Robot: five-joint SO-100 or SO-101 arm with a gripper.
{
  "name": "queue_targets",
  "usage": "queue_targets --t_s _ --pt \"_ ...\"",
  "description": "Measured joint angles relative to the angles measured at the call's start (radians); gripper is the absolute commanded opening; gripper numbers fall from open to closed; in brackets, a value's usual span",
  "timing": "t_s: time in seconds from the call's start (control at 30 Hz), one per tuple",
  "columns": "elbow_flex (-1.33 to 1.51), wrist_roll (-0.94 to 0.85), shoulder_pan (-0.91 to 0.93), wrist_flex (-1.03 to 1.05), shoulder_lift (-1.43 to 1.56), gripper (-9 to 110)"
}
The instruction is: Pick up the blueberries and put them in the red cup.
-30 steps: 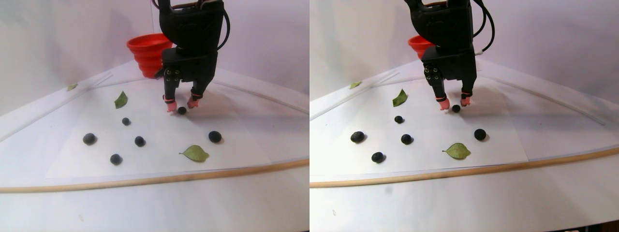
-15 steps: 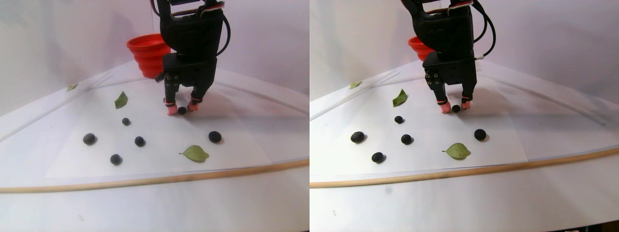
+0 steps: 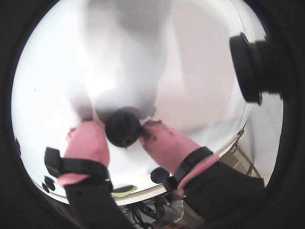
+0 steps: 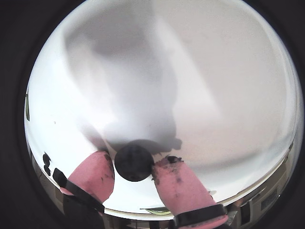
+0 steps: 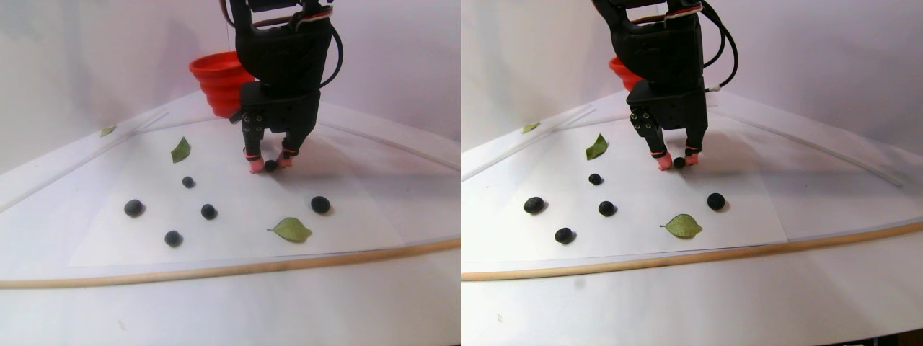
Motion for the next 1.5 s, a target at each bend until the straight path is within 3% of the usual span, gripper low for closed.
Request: queue_targets --t_s 0.7,1.5 --pt "0.002 -0.044 0.0 -0.021 0.0 12" --pt "0.097 -0.044 -0.003 0.195 0.213 13"
